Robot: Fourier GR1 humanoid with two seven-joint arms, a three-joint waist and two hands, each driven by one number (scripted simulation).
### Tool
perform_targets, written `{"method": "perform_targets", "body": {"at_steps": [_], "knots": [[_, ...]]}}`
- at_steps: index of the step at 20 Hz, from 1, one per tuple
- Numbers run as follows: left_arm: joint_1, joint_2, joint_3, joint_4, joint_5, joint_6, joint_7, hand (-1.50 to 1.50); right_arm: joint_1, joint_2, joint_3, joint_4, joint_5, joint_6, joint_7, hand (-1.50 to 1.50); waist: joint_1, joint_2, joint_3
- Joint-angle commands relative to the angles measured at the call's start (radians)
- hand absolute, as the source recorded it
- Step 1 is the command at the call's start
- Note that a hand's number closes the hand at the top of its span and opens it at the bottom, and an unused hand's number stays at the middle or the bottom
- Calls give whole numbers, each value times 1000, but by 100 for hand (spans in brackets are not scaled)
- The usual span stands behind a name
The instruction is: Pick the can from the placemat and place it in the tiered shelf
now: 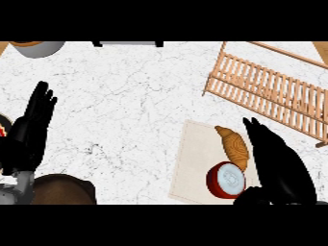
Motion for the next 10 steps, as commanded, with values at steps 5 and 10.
{"method": "perform_targets", "body": {"at_steps": [5, 10], "knots": [[-40, -40, -4, 50, -50, 30, -19, 0, -29, 178, 28, 70, 119, 101, 240, -150, -16, 5, 2], [-4, -33, 13, 31, -43, 4, -25, 0, 19, 177, -11, 54, 123, 142, 225, -150, -12, 4, 3]]}}
